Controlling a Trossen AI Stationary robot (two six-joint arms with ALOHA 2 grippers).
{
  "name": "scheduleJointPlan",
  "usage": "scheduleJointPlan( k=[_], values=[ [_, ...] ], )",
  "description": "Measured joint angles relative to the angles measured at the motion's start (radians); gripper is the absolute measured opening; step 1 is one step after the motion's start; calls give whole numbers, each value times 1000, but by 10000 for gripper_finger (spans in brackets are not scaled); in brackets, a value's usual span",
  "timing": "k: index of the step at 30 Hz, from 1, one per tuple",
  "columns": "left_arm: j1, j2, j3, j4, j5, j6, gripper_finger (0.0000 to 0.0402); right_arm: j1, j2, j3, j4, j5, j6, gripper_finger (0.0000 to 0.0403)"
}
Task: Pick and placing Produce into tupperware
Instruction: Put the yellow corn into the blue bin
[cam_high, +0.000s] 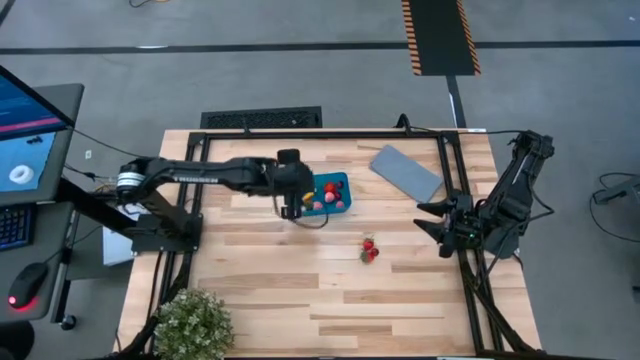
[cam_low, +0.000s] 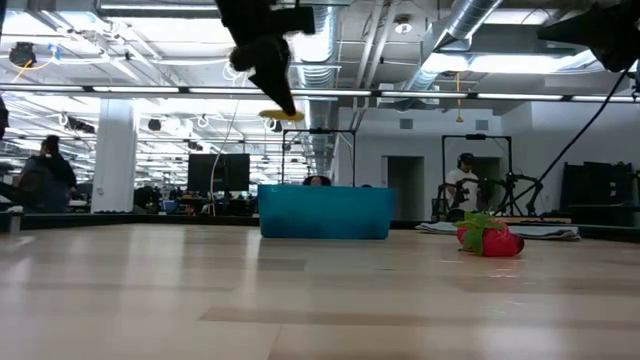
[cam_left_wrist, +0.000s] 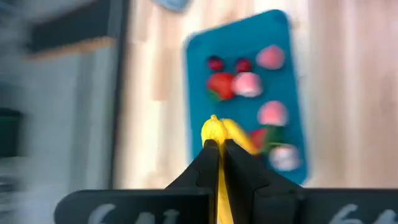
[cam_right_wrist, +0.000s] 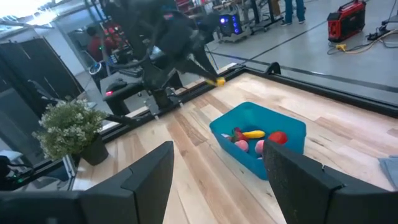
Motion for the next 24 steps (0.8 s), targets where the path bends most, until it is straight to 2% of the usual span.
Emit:
scheduleJointPlan(
  k=[5, 9, 11, 15, 19, 24],
  values=[
    [76, 23, 1, 65, 172, -99, 0, 0, 0, 0, -2, 0, 0, 270],
    [140, 44, 3, 89, 426, -185, 0, 0, 0, 0, -1, 0, 0, 270],
    [157, 66, 0, 71, 478, -205, 0, 0, 0, 0, 0, 0, 0, 270],
    [163, 82, 1, 76, 449, -199, 0, 0, 1, 0, 8, 0, 1, 270],
    [159, 86, 1, 93, 344, -199, 13, 0, 12, 0, 13, -2, 5, 270],
    [163, 86, 1, 91, 346, -198, 46, 0, 29, 0, 22, -3, 1, 270]
  ],
)
